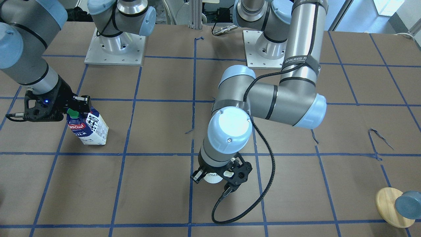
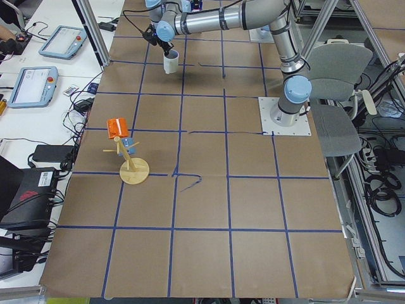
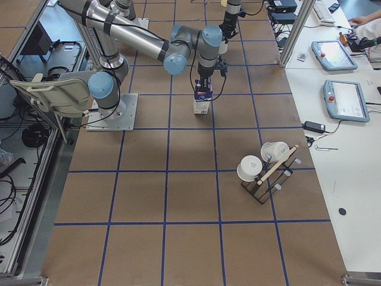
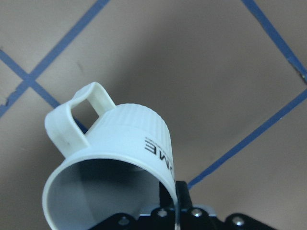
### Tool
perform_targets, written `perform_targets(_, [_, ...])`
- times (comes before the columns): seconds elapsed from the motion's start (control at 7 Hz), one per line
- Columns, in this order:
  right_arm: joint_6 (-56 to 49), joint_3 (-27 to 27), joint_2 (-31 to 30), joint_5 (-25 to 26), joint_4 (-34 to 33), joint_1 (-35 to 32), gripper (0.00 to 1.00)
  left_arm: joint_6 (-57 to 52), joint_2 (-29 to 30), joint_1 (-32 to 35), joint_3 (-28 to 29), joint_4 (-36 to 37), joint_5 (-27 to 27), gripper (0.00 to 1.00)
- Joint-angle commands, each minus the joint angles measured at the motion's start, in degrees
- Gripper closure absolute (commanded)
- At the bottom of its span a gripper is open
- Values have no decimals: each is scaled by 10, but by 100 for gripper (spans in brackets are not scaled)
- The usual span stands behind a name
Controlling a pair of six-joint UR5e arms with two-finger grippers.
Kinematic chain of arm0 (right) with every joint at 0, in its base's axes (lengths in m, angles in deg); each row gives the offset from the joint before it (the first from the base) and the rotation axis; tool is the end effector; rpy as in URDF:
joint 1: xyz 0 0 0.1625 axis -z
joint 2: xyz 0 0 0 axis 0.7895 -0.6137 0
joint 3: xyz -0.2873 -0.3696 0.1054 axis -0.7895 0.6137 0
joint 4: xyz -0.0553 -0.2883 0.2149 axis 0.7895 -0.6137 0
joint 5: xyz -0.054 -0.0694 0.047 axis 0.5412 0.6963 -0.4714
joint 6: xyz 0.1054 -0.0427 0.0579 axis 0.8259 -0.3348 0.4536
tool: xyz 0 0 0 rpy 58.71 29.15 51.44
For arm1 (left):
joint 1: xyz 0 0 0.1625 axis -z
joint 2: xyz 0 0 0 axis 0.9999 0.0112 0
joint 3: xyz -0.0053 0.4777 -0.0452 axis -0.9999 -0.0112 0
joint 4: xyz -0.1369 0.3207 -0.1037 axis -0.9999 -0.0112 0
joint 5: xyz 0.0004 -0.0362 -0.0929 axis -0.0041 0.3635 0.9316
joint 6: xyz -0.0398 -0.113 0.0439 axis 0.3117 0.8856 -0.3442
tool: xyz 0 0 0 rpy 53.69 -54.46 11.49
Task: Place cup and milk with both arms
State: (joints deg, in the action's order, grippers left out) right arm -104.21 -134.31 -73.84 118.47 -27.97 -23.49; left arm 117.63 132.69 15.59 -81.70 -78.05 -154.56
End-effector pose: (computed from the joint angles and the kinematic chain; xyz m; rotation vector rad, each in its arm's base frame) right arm 0.0266 -0.4555 0.3851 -0.0254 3.0784 0.0964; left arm -0.3268 -0.6501 0.3192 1.2897 -2.7767 -0.1374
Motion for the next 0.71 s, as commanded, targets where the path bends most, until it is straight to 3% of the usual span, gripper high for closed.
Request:
perform_targets(0.0, [3, 52, 0, -2, 51, -14, 67, 72, 76, 32, 78, 7, 21, 100])
perform_targets(0.14, [4, 64, 0, -2, 52, -21, 67, 88, 81, 35, 80, 12, 28, 100])
perform_targets(0.29, [3, 75, 1, -3, 52, -24, 68, 83, 79, 34, 74, 45, 41, 86])
perform_targets(0.43, [3, 104, 6, -2, 59, -31, 68, 58, 72, 32, 71, 47, 40, 12])
perform_targets(0.57, [4, 149, 27, -2, 94, -37, 68, 43, 67, 28, 70, 47, 38, 11])
